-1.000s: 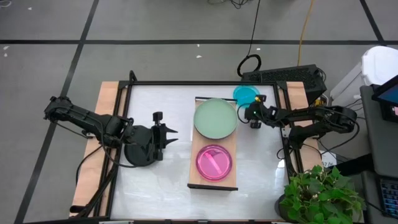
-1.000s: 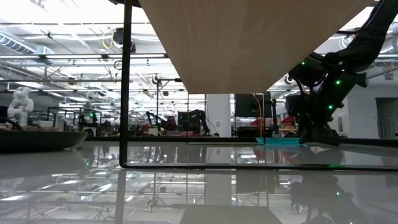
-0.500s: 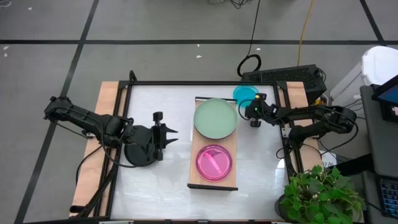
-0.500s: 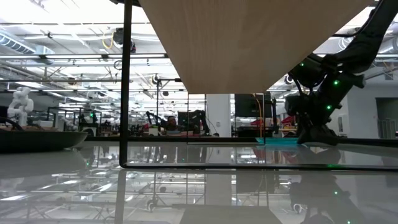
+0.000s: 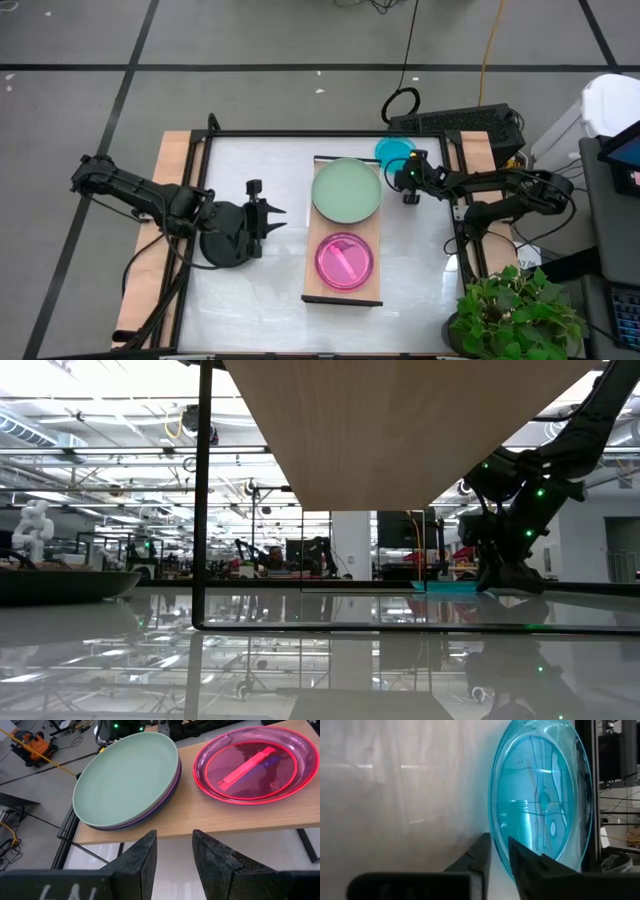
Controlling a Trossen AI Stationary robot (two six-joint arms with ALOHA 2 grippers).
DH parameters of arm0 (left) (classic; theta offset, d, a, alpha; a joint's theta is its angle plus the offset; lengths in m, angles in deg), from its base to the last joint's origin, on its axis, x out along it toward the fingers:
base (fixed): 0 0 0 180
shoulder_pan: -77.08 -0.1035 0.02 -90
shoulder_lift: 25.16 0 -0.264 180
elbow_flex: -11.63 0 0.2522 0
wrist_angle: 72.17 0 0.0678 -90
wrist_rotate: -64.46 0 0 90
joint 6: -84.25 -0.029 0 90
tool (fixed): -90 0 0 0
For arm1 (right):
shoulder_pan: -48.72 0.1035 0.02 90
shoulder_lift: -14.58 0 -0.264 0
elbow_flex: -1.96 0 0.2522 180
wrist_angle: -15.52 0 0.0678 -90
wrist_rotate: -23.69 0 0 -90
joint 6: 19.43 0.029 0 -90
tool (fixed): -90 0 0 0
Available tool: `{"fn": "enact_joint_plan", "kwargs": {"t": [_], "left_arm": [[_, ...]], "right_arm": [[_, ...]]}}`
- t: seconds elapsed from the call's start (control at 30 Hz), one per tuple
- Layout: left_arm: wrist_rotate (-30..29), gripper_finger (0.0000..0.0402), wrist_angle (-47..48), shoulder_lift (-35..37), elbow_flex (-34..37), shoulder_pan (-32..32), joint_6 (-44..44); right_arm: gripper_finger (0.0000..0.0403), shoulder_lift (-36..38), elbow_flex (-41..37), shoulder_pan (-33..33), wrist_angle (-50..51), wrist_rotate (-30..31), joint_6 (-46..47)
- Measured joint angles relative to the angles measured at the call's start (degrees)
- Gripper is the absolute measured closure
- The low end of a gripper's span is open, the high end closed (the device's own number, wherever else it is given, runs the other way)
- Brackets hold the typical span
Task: Place and stack plates onto a shelf
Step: Stack the blue transparent plate on top of the pink transparent plate on the shelf
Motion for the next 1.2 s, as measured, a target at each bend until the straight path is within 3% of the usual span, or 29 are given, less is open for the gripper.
{"fn": "enact_joint_plan", "kwargs": {"t": [0.17,0.43,0.7,0.93,1.2], "left_arm": [[0.0,0.0270,0.0,0.0,0.0,0.0,-0.1],[0.0,0.0270,0.0,0.0,0.0,0.0,-0.1],[0.0,0.0270,0.1,0.0,0.0,0.0,-0.1],[0.0,0.0270,0.5,0.0,0.0,0.0,0.0],[0.0,0.0270,0.5,0.0,0.0,0.0,0.2]], "right_arm": [[0.0395,-0.1,0.0,0.0,0.2,-0.1,0.1],[0.0402,-0.1,0.0,0.3,0.4,1.2,1.4],[0.0402,1.3,0.0,5.4,0.1,10.0,3.3],[0.0403,7.6,0.0,10.0,3.7,15.5,8.7],[0.0403,15.7,4.5,18.5,16.9,24.1,15.7]]}}
